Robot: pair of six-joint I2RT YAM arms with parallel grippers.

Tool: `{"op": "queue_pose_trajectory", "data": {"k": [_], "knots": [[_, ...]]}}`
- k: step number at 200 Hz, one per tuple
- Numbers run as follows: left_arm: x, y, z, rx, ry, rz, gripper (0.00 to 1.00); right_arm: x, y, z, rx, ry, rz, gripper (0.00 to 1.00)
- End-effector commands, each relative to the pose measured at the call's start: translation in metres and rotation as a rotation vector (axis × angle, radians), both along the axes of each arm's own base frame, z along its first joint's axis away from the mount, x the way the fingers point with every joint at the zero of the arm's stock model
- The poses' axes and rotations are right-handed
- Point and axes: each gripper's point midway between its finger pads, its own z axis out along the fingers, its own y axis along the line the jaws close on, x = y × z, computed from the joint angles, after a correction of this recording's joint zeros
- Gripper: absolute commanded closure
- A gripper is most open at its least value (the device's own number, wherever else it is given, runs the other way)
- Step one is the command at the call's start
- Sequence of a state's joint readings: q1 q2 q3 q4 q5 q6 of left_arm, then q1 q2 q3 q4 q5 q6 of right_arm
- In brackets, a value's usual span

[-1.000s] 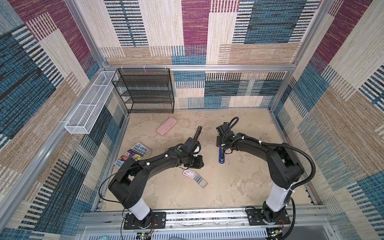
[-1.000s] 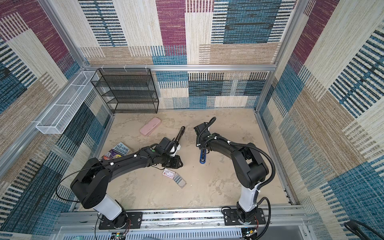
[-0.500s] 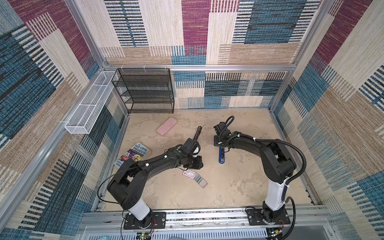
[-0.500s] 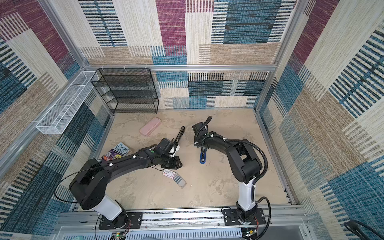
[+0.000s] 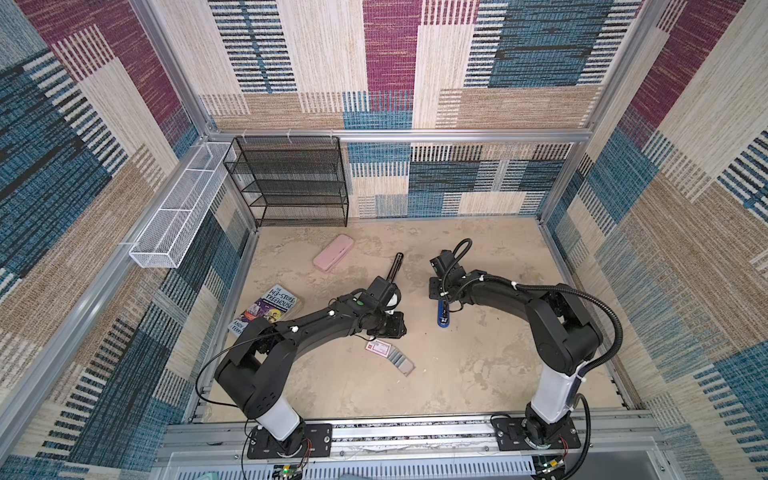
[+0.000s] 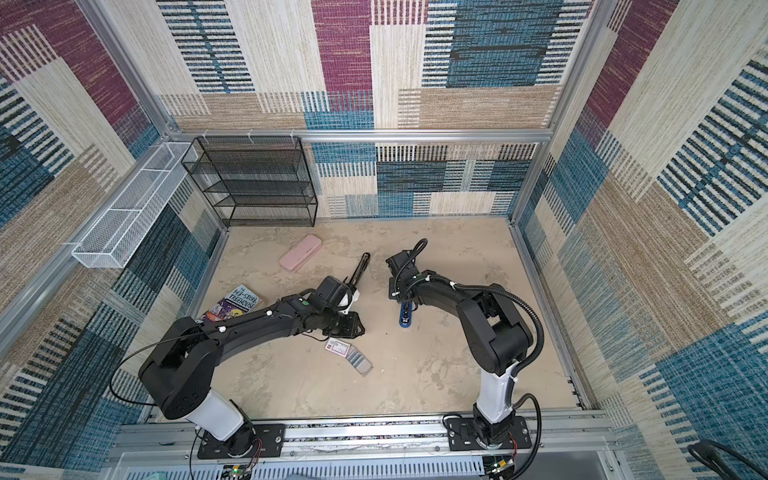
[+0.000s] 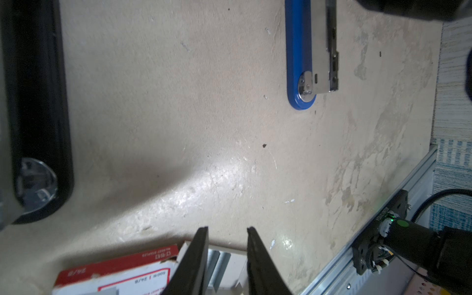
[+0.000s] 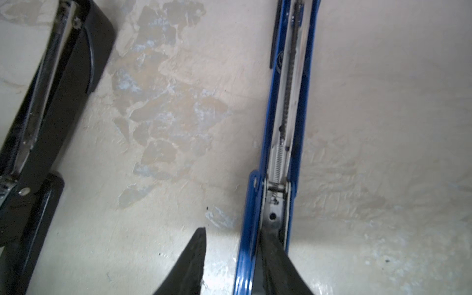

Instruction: Load the staples into the stapler

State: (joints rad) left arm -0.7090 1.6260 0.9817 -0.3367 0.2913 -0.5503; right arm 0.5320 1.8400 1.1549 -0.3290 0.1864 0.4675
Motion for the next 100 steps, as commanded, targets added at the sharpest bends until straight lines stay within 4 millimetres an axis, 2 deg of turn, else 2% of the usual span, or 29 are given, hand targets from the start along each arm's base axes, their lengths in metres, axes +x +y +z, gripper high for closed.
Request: {"op": "queue_pose_trajectory", "data": {"k": [1,32,59,100], "knots": [[0.002,-0.002,0.0,-0.008,-0.002,0.006,0.7,-0.009,0.003,-0.004,0.02,0.028,-0.001,0.61],[0.002,-0.001,0.0,-0.006,-0.002,0.006,0.7,-0.021,0.001,-0.007,0.02,0.046,-0.012,0.62],[0.001,0.0,0.0,-0.005,0.0,0.008,0.7,-0.033,0.003,-0.003,0.034,0.051,-0.009,0.61],[0.002,-0.001,0.0,-0.003,-0.002,0.007,0.7,-0.065,0.005,-0.011,0.054,0.1,0.002,0.61]]}}
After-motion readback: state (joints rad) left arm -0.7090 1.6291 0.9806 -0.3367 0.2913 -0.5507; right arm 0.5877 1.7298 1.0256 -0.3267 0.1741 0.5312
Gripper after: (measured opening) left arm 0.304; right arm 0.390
